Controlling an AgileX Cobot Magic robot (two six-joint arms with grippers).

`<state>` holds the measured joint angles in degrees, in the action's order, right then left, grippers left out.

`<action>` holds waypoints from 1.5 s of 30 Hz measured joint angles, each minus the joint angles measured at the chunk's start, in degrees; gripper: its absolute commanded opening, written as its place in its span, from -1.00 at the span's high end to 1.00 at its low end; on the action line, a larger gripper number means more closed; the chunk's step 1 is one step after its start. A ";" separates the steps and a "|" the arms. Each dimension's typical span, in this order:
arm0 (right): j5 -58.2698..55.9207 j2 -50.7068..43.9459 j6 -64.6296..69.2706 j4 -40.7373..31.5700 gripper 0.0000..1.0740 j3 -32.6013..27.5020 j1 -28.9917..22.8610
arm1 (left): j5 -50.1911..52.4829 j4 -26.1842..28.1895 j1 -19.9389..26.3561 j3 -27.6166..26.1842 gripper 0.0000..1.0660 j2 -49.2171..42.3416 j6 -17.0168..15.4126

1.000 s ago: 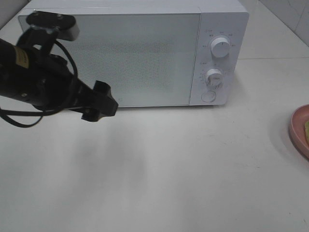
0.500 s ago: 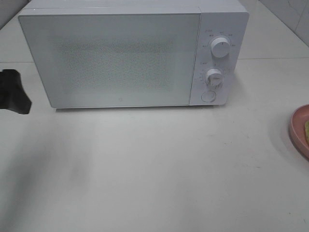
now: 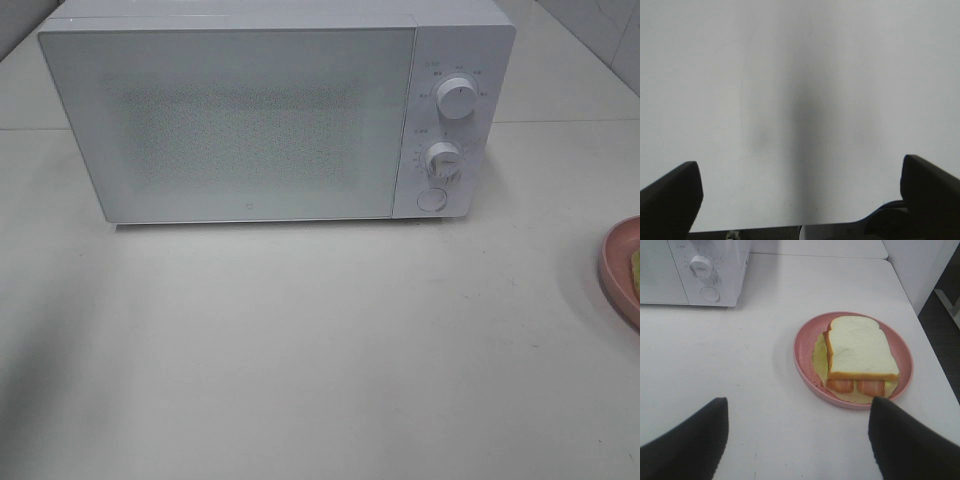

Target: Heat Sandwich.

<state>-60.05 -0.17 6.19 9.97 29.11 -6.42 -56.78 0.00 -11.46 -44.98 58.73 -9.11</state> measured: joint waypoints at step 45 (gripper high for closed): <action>0.00 0.00 0.00 0.00 -0.40 0.00 0.00 | -2.64 2.46 4.93 16.27 -0.90 -35.41 7.16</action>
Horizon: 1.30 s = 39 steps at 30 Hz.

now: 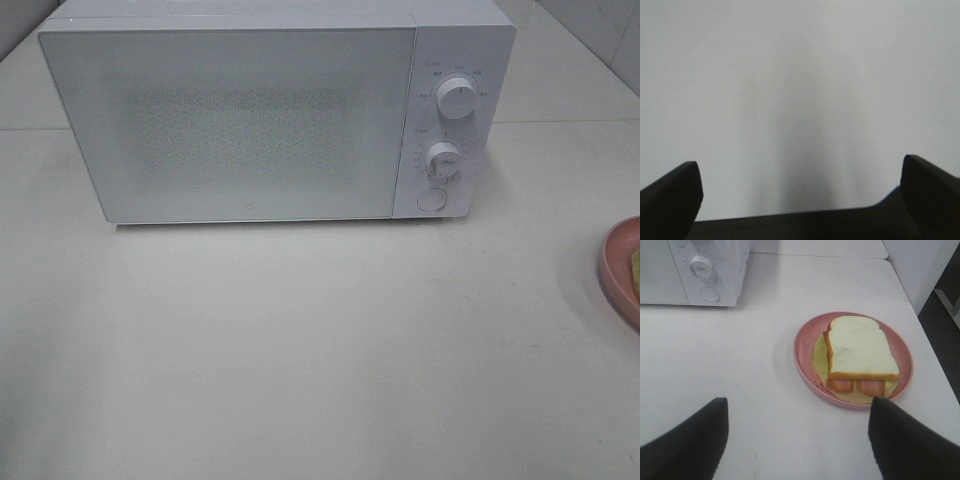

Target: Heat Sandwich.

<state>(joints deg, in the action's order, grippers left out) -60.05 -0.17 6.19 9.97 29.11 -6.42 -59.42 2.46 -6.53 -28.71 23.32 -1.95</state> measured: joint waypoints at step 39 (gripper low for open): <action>0.00 0.00 0.00 0.00 -0.40 0.00 0.00 | -0.06 0.06 7.91 0.00 -0.90 -23.55 0.17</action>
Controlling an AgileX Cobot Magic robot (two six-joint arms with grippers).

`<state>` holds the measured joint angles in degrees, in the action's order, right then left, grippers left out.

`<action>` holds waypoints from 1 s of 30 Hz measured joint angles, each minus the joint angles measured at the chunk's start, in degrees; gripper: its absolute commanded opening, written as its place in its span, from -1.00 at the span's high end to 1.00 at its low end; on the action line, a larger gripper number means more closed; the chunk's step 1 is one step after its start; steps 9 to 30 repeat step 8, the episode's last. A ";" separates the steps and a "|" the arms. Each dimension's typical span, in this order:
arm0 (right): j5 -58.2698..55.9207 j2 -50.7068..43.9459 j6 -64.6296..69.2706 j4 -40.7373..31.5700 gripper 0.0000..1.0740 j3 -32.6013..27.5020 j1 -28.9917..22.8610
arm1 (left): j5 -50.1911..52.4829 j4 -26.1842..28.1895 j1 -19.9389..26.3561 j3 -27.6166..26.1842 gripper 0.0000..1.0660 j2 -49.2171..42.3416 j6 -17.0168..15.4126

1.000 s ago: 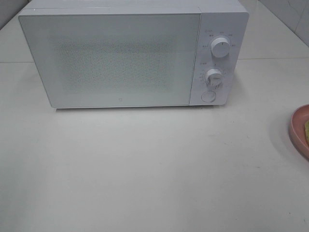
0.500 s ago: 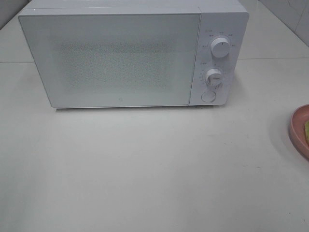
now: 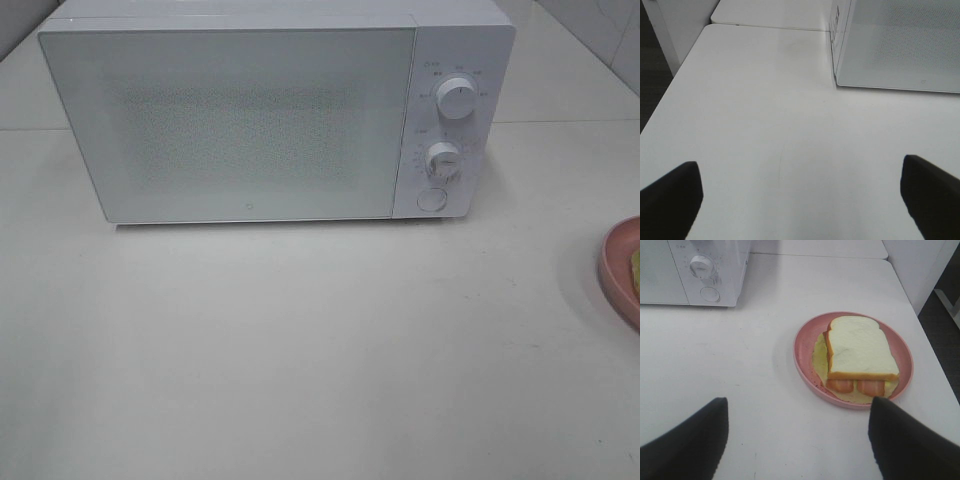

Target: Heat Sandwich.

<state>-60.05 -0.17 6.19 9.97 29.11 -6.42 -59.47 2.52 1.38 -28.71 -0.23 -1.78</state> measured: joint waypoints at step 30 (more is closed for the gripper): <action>0.00 0.00 0.00 0.00 -0.40 0.00 0.00 | 0.00 0.00 0.00 0.00 -0.90 0.00 0.00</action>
